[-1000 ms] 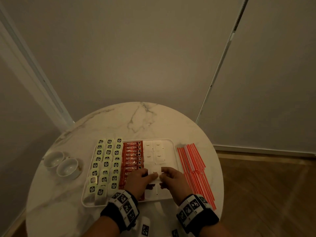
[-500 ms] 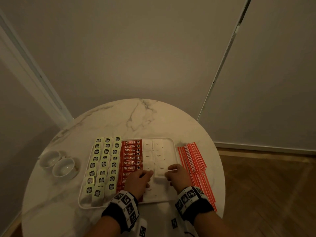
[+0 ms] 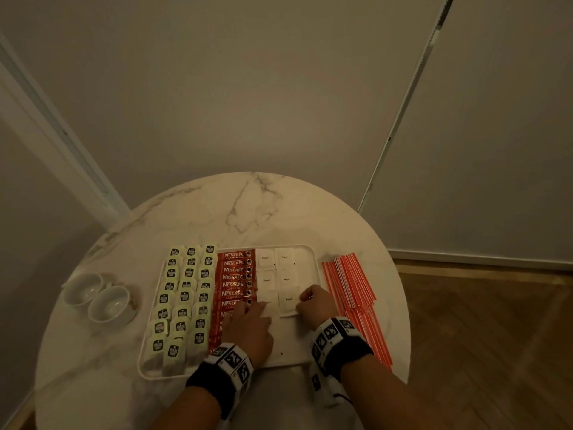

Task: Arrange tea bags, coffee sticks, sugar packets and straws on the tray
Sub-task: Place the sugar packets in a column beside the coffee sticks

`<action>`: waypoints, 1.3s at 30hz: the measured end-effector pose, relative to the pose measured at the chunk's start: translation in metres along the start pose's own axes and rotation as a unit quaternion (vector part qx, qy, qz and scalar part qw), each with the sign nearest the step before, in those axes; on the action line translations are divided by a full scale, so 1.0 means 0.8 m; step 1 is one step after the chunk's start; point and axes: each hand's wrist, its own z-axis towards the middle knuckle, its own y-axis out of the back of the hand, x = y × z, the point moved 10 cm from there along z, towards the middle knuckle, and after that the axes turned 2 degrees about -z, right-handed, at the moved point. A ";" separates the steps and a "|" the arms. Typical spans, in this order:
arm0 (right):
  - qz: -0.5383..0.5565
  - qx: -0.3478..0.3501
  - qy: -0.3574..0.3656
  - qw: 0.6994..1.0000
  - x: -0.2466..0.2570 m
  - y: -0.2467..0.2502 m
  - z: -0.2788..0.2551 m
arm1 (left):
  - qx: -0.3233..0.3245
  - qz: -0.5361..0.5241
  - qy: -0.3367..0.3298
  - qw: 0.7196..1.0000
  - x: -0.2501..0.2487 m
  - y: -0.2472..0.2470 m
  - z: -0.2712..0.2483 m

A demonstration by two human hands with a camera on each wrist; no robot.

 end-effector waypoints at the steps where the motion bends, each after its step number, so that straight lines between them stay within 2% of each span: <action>1: -0.006 0.001 0.004 1.000 0.001 -0.001 0.000 | 0.008 0.006 -0.001 1.000 0.000 -0.002 0.001; 10: -0.074 -0.018 0.030 0.997 0.009 -0.006 0.001 | 0.043 0.020 -0.004 0.999 0.003 -0.006 0.001; 17: -0.066 -0.012 0.046 0.997 0.011 -0.010 0.003 | 0.038 0.013 -0.008 0.999 0.002 -0.003 0.000; 20: -0.064 -0.017 0.049 0.997 0.012 -0.009 0.003 | 0.028 -0.005 -0.006 1.000 0.002 0.000 -0.001; 24: -0.047 -0.028 0.045 0.997 0.012 -0.004 0.007 | -0.023 -0.052 -0.005 0.998 0.002 0.015 -0.001; 27: -0.075 -0.005 0.050 0.996 0.018 -0.006 0.011 | -0.053 -0.064 -0.013 0.996 0.001 0.023 -0.001; 39: -0.104 0.005 0.070 0.992 0.025 -0.007 0.009 | -0.058 -0.076 -0.021 0.995 0.002 0.019 -0.003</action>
